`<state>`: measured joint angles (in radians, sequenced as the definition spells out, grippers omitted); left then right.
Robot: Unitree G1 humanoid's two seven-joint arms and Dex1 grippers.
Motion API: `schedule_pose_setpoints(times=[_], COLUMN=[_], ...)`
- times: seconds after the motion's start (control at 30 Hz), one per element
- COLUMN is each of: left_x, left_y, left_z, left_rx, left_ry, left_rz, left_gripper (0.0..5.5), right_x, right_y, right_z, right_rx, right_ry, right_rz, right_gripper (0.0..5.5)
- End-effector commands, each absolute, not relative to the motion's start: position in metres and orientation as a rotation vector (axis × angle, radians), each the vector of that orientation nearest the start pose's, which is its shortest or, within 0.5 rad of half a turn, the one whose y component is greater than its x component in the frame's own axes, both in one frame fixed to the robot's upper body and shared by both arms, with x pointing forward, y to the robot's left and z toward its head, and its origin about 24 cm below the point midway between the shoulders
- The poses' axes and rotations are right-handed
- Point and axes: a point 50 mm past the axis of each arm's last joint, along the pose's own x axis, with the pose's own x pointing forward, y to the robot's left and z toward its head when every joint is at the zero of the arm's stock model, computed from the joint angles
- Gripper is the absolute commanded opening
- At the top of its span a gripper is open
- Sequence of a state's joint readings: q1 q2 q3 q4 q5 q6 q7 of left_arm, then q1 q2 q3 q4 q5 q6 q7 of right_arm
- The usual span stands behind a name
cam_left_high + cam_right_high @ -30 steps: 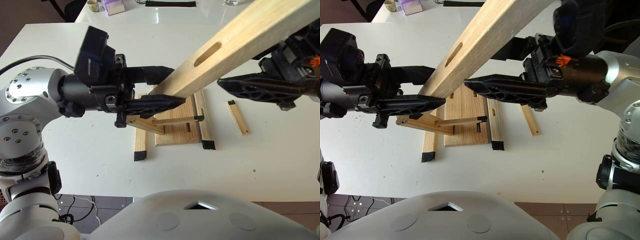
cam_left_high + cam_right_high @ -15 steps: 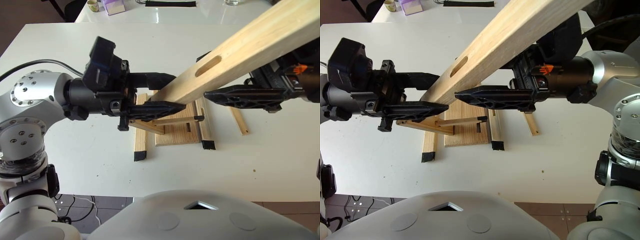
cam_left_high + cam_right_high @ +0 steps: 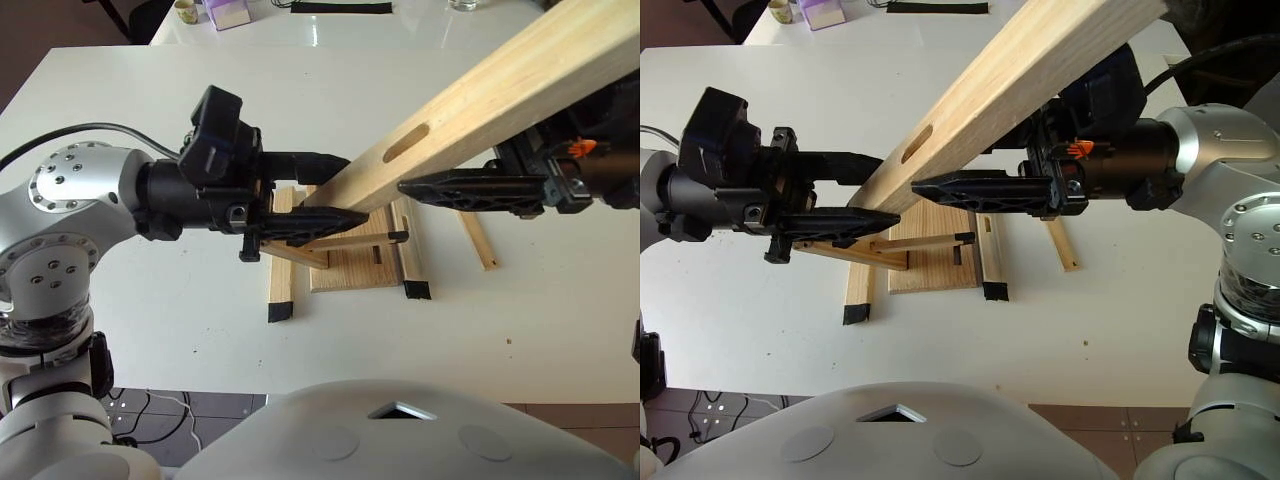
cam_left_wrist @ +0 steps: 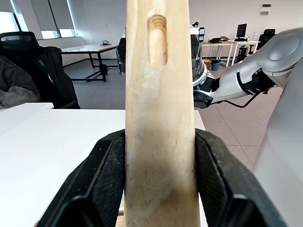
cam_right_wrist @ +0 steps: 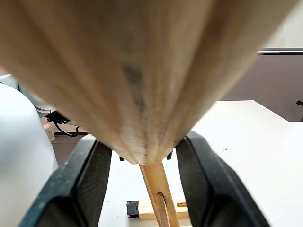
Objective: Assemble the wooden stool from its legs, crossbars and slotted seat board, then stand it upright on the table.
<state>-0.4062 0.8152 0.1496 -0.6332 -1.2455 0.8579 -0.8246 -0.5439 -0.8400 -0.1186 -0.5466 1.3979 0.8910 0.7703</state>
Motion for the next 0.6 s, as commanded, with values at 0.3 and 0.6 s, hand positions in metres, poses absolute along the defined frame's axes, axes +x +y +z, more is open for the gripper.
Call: schedule_pose_setpoints(times=[0.3,0.6], left_x=[0.228,0.278], left_y=[0.149,0.23], left_z=[0.279,0.184], left_rx=[-0.217,0.094], left_ry=[-0.185,0.117], left_rz=[-1.351,-0.87], left_gripper=[3.26,3.26], right_x=[0.227,0.244], right_y=[-0.166,-0.208], right_z=[0.27,0.198], right_rx=[-0.041,-0.457], right_ry=[-0.102,0.068], right_rz=[1.338,1.135], right_gripper=[2.0,2.0])
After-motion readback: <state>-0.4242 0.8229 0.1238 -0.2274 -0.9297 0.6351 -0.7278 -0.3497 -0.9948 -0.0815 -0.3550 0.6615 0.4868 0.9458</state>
